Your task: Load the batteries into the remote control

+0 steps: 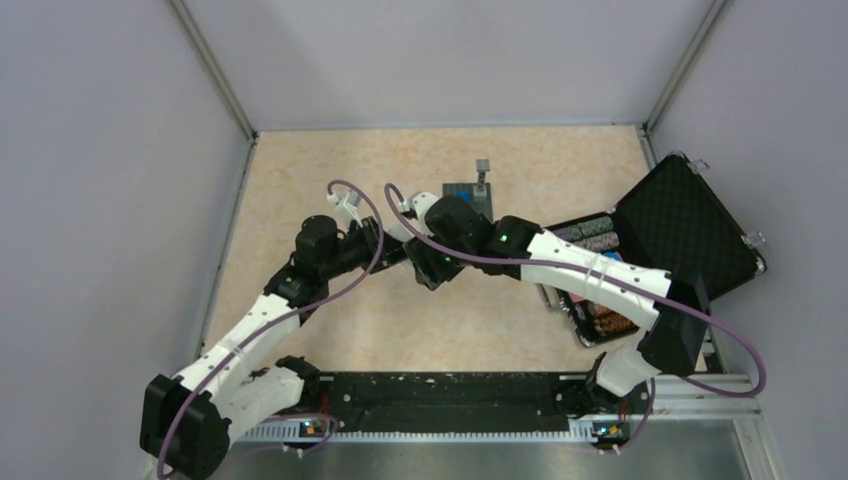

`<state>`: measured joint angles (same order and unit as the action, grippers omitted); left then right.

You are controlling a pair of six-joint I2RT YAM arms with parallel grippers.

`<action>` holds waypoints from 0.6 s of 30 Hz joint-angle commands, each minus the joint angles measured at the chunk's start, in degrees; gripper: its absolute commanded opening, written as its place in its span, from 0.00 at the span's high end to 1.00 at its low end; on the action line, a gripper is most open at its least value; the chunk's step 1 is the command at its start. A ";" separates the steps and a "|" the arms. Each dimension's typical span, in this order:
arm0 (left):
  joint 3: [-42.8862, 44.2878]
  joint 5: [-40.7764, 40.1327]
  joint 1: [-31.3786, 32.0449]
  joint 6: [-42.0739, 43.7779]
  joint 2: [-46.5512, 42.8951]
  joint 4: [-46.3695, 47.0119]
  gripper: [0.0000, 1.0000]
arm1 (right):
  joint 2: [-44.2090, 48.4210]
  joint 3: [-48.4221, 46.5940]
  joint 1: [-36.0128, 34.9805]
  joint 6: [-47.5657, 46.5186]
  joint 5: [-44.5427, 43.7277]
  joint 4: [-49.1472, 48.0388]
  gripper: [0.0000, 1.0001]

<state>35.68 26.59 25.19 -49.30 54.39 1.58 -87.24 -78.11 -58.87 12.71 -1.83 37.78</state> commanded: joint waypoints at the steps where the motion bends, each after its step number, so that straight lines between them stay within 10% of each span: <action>1: 2.01 9.54 0.32 -3.17 1.00 -1.35 1.00 | -0.69 -5.48 1.56 1.60 -1.61 -7.41 0.46; 18: 0.46 1.32 -3.05 -1.24 1.57 -9.23 1.00 | 1.96 -1.28 6.13 10.76 -6.70 -5.03 0.53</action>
<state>35.73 31.64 22.87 -52.45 56.45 -4.95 -88.05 -81.03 -56.05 17.47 -4.03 34.39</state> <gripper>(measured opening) 0.262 0.470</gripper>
